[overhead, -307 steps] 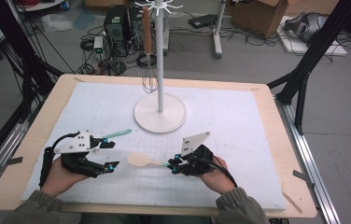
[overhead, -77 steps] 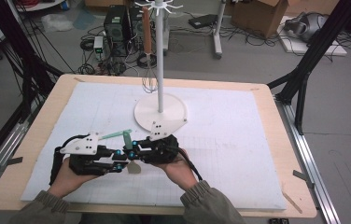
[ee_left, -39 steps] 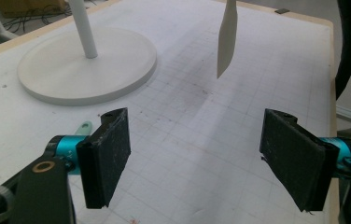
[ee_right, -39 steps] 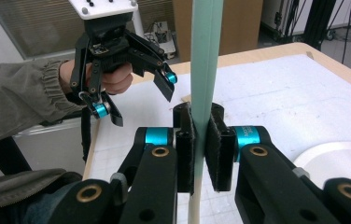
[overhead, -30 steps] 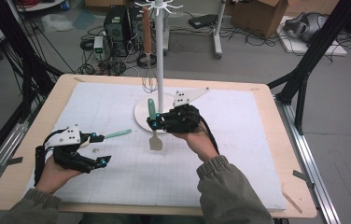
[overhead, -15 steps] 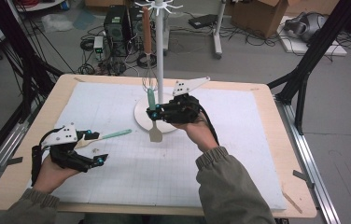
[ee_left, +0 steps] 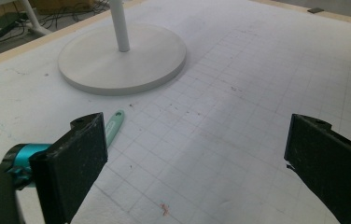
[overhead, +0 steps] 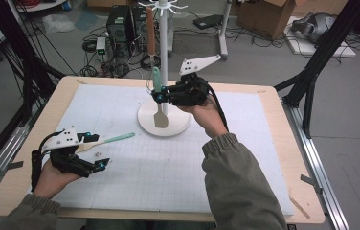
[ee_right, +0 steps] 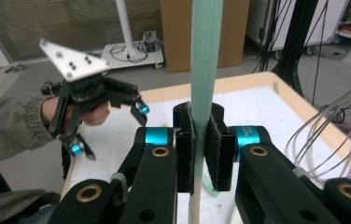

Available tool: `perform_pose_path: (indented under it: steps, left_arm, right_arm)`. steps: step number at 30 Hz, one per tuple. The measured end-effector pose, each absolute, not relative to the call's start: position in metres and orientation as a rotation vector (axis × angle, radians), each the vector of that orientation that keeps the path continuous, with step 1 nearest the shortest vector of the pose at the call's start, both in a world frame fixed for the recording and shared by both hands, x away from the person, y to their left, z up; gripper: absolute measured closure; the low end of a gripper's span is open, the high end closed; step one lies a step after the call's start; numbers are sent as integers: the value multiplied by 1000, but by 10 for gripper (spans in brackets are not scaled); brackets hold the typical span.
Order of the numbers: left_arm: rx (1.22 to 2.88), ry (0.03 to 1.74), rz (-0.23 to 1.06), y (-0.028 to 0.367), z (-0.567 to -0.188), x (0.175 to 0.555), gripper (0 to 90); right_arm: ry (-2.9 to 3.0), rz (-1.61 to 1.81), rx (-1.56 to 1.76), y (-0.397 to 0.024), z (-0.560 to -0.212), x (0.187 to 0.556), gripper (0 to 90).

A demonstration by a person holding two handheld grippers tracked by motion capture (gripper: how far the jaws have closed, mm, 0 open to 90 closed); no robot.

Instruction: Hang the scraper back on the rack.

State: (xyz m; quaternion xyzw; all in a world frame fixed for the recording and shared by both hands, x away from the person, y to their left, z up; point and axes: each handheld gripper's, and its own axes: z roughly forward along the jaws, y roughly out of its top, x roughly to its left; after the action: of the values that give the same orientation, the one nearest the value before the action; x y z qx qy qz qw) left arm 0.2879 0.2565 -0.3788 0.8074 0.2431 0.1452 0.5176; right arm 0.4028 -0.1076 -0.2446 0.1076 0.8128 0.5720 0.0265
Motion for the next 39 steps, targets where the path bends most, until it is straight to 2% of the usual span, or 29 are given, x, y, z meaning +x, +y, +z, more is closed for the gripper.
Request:
perform_pose_path:
  steps: [24, 39]
  left_arm:
    - [1942, 583, 388, 260, -374, 286, 63]
    - [1940, 578, 387, 259, -373, 285, 63]
  right_arm:
    - [2463, 1727, 378, -108, -189, 446, 834]
    - [2435, 1717, 413, -110, -171, 460, 834]
